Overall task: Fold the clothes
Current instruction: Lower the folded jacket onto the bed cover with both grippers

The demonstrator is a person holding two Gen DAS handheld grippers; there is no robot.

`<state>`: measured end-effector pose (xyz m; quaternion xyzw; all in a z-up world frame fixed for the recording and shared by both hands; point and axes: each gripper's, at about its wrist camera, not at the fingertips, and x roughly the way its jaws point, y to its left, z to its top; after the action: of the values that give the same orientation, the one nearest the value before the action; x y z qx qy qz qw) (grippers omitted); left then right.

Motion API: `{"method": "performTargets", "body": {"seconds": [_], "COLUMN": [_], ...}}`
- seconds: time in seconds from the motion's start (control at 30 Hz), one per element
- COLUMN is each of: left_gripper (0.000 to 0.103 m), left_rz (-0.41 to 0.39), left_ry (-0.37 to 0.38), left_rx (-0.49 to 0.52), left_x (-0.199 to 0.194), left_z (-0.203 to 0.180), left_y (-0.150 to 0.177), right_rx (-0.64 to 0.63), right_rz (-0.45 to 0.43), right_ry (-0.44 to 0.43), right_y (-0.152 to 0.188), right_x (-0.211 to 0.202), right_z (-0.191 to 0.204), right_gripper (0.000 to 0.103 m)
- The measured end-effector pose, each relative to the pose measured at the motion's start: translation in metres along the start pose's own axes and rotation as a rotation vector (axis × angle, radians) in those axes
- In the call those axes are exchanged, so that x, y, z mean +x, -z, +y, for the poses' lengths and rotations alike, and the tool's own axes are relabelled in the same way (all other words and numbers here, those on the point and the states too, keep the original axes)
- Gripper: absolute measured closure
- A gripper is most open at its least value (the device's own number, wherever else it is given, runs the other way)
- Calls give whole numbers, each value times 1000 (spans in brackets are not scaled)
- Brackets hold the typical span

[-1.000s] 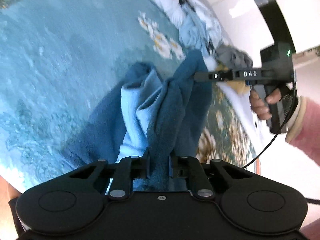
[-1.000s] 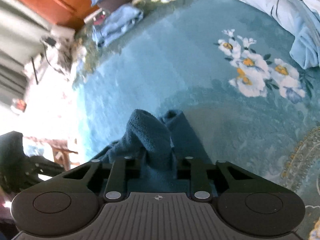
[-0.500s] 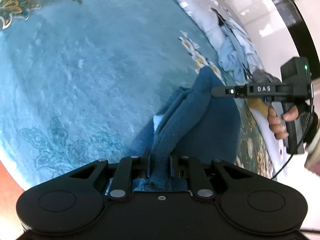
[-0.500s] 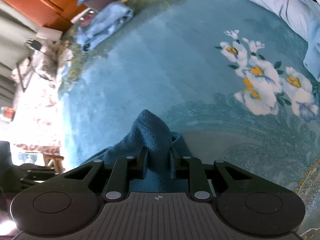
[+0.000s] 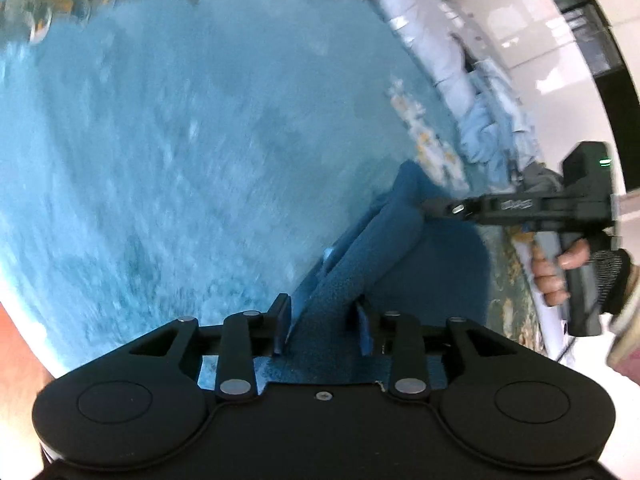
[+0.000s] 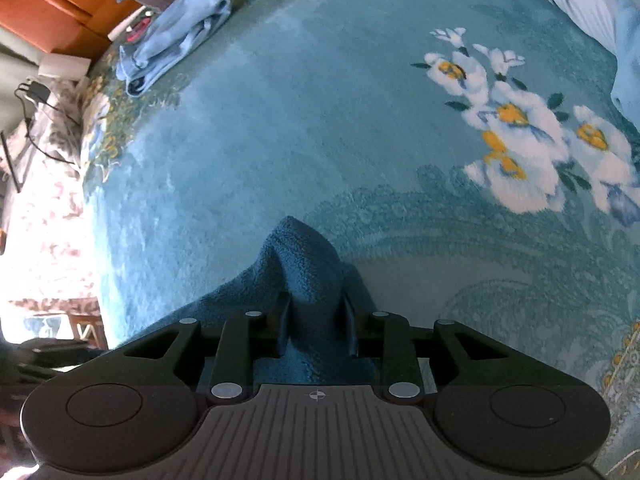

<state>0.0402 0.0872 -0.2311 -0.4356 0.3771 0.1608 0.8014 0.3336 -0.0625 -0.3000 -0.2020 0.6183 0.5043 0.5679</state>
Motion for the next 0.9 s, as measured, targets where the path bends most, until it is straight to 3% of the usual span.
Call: {"method": "performTargets", "body": {"seconds": [0.1, 0.23, 0.3, 0.4, 0.5, 0.57, 0.67, 0.77, 0.9], "left_gripper": [73, 74, 75, 91, 91, 91, 91, 91, 91], "left_rz": [-25, -40, -6, 68, 110, 115, 118, 121, 88], "left_ry": [3, 83, 104, 69, 35, 32, 35, 41, 68], "left_rx": [21, 38, 62, 84, 75, 65, 55, 51, 73], "left_x": [-10, -3, 17, 50, 67, 68, 66, 66, 53], "left_z": [-8, -34, -45, -52, -50, -48, -46, -48, -57], "left_y": [-6, -24, -27, -23, -15, -11, -11, -13, -19], "right_rx": [5, 18, 25, 30, 22, 8, 36, 63, 96], "right_rz": [-1, -17, -25, -38, -61, -103, -213, -322, -358], "right_ry": [8, 15, 19, 25, 26, 27, 46, 72, 124], "right_y": [0, 3, 4, 6, 8, 11, 21, 43, 79], "right_x": [-2, -5, -6, -9, -16, -29, -62, -96, -113], "right_z": [0, 3, 4, 5, 8, 10, 7, 5, 11], "right_gripper": [77, 77, 77, 77, 77, 77, 66, 66, 65]}}
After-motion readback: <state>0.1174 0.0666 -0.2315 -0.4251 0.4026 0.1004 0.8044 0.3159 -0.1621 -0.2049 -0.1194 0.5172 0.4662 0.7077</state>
